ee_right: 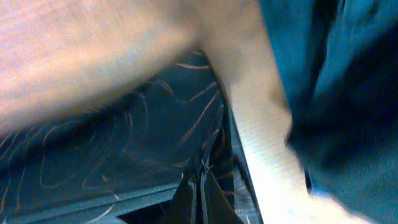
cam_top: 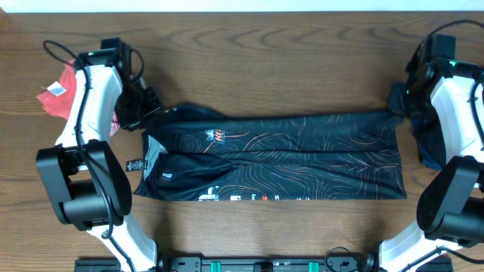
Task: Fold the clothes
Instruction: 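Fold the jersey's far half toward the near edge with both grippers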
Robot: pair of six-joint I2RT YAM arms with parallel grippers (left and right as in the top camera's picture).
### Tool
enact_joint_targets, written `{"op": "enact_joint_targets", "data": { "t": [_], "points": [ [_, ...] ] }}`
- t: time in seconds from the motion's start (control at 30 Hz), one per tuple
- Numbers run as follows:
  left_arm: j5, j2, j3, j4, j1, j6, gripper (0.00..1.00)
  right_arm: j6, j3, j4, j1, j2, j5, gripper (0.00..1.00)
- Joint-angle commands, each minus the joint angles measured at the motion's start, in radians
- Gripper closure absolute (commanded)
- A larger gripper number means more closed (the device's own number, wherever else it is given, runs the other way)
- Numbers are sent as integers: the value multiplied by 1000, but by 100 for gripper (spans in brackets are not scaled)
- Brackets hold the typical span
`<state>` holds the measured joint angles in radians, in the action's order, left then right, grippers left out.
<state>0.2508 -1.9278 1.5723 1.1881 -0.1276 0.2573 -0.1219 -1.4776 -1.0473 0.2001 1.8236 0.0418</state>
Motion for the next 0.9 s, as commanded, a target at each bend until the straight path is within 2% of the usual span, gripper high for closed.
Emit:
{"op": "enact_joint_targets", "data": {
  "t": [0.0,0.27,0.7,0.87],
  "points": [
    [-32,24,7,57,-22,-55,94,-5,0,-75,18,-19,41,99],
    [-35,25,-26,167,-25,-108,94,-6,0,-237,23,-19,93,99],
    [-39,138,-51,300,-24,-127,94,-23,1,-322,23,-19,121,99],
    [-54,218,-112,295,-24,-126,94,-59,1,-366,23,-19,173,99]
  ]
}}
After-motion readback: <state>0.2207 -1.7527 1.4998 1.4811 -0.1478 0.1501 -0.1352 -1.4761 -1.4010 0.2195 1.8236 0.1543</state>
